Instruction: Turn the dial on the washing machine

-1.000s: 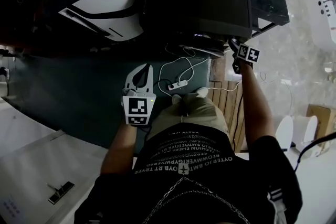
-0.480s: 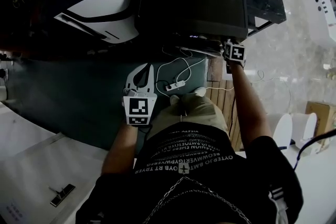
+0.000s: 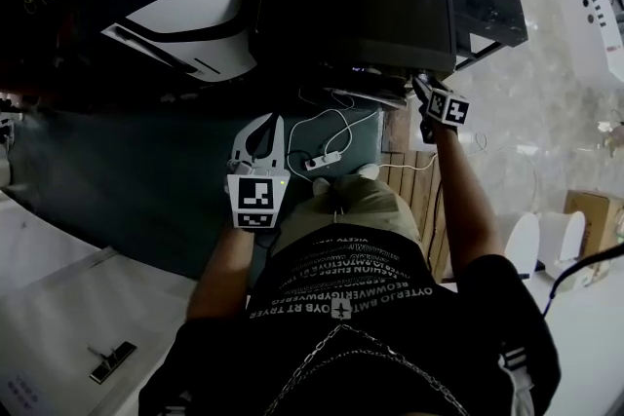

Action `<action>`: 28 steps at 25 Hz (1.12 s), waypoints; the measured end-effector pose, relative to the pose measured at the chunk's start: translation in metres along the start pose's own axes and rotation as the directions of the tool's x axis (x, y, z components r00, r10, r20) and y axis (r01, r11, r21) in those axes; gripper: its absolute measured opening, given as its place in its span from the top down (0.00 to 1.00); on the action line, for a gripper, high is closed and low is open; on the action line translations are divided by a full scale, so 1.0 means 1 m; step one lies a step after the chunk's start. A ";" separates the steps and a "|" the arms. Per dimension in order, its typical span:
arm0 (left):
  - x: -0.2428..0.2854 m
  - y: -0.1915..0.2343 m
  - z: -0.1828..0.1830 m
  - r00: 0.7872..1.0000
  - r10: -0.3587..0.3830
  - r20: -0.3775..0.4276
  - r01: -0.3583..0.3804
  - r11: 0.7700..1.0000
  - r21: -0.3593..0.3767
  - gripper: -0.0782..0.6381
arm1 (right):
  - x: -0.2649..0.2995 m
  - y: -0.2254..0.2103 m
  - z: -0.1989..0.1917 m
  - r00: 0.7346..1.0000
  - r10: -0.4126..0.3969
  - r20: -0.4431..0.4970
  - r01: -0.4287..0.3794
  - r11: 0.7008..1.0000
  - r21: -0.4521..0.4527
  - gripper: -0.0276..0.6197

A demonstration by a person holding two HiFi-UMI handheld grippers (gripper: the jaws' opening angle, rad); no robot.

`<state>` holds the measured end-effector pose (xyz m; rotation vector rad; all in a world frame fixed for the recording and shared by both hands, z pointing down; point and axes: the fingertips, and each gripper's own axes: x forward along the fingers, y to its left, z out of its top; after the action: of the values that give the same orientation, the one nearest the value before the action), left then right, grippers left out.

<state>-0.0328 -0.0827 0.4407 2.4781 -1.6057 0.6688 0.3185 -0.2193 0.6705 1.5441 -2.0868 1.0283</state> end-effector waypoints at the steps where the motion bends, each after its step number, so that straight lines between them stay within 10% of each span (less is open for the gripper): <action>1: -0.002 -0.001 0.004 1.000 0.000 0.009 0.000 1.000 0.001 0.88 | -0.011 0.012 0.001 1.000 0.012 0.025 -0.011 0.999 -0.047 0.60; 9: -0.028 -0.007 0.049 0.993 -0.015 0.120 0.011 0.999 0.030 0.88 | -0.159 0.099 0.044 0.956 -0.014 0.292 0.147 0.886 -0.440 0.96; 17: -0.052 -0.033 0.088 0.976 -0.068 0.208 0.062 0.998 0.033 0.88 | -0.264 0.141 0.070 0.921 -0.001 0.391 0.171 0.900 -0.401 0.96; 28: -0.015 -0.058 0.108 0.983 -0.079 0.168 0.071 0.996 0.057 0.88 | -0.257 0.168 0.083 0.919 0.121 0.376 0.121 0.820 -0.560 0.96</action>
<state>0.0461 -0.0802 0.3457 2.6829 -1.5574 0.5064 0.2630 -0.0820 0.3889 1.4963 -2.3494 0.0213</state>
